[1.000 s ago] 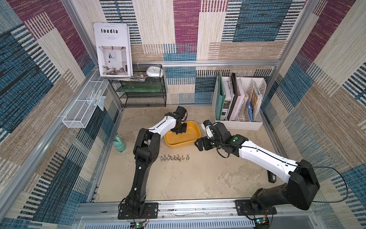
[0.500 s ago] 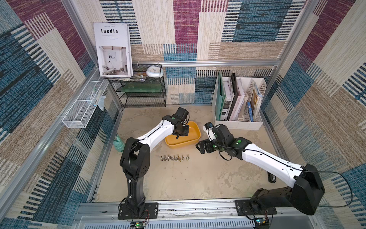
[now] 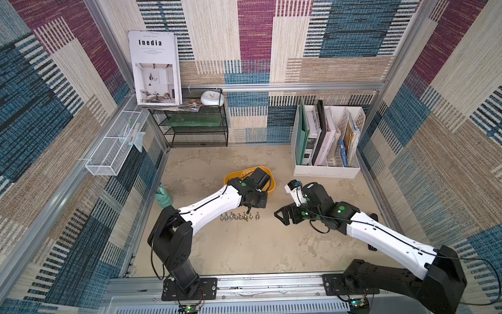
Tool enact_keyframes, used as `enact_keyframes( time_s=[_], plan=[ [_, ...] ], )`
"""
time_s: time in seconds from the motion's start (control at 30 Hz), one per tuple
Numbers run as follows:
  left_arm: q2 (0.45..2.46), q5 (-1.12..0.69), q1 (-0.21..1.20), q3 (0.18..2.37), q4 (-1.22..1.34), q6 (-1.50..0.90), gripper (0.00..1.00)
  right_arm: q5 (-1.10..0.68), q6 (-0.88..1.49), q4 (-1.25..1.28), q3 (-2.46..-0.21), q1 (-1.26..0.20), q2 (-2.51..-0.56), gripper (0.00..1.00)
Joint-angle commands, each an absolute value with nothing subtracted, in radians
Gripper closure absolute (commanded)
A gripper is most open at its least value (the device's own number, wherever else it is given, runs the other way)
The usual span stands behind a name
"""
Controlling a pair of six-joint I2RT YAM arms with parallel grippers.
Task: Take out the wing nut from the storage box
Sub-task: Place the wing nut at the center of the board.
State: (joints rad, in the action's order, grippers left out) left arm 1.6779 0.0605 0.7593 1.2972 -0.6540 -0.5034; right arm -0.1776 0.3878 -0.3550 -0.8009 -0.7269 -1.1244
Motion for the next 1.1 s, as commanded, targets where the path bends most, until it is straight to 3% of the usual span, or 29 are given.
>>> enact_keyframes(
  time_s=[0.0, 0.37, 1.07],
  plan=[
    [1.671, 0.097, 0.804, 1.268, -0.608, -0.568, 1.00, -0.177, 0.434, -0.378, -0.768, -0.733, -1.072, 0.01],
    [1.763, 0.099, 0.869, 1.229, -0.550, -0.602, 1.00, -0.141, 0.499, -0.415, -0.693, -0.767, -0.940, 0.01],
    [1.901, 0.145, 0.862, 1.249, -0.575, -0.598, 0.99, -0.127, 0.483, -0.427, -0.699, -0.772, -0.955, 0.01]
  ],
)
